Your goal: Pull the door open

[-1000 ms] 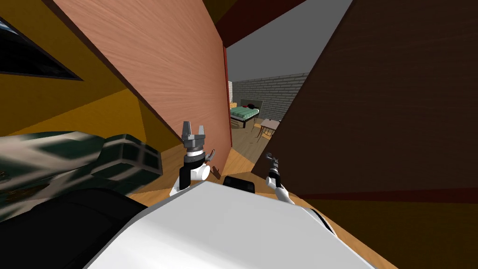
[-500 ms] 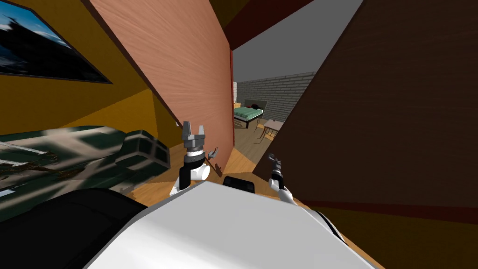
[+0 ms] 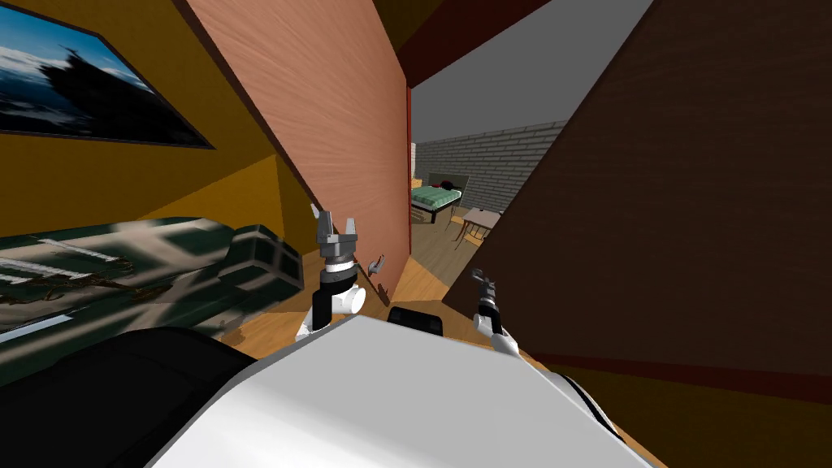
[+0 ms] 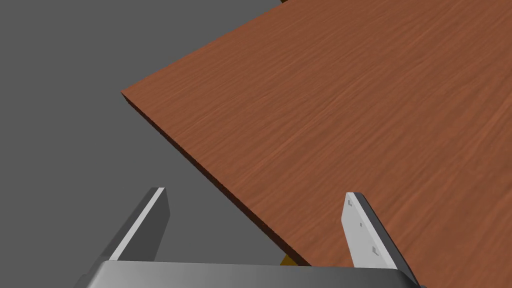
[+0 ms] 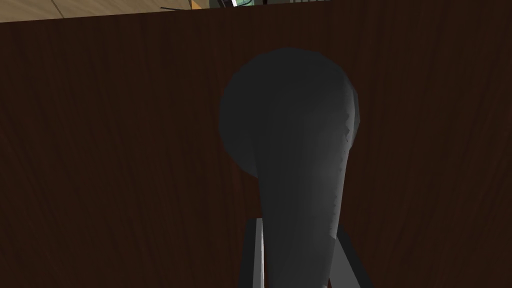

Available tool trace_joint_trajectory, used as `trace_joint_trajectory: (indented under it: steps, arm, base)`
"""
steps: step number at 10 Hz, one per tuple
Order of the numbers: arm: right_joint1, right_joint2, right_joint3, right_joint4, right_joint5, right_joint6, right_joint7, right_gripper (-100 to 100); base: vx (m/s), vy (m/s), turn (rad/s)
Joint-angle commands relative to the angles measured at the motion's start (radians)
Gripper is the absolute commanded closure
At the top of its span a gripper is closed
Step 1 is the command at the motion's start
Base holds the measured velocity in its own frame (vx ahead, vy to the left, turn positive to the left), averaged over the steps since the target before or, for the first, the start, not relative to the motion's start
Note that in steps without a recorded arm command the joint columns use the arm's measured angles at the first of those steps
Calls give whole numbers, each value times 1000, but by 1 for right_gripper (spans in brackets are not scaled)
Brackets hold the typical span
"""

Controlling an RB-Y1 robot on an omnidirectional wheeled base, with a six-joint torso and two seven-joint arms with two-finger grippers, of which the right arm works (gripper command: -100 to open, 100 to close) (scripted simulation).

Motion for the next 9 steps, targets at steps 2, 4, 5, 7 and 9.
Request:
trace_joint_trajectory:
  steps: [2, 4, 5, 7, 9]
  arm:
    - [8, -11, 25, 18, 14, -19, -40, 100]
    - [29, -40, 45, 18, 25, -36, -85, 100]
    - [34, -48, 50, 18, 28, -40, -97, 100]
    - [49, -69, 65, 17, 37, -53, -129, 100]
    - [49, -69, 65, 17, 37, -53, -129, 100]
  base:
    - [-162, 75, 111]
    - [-178, 20, 169]
    - [-154, 10, 125]
    - [-125, -7, 117]
    - [-60, -15, 26]
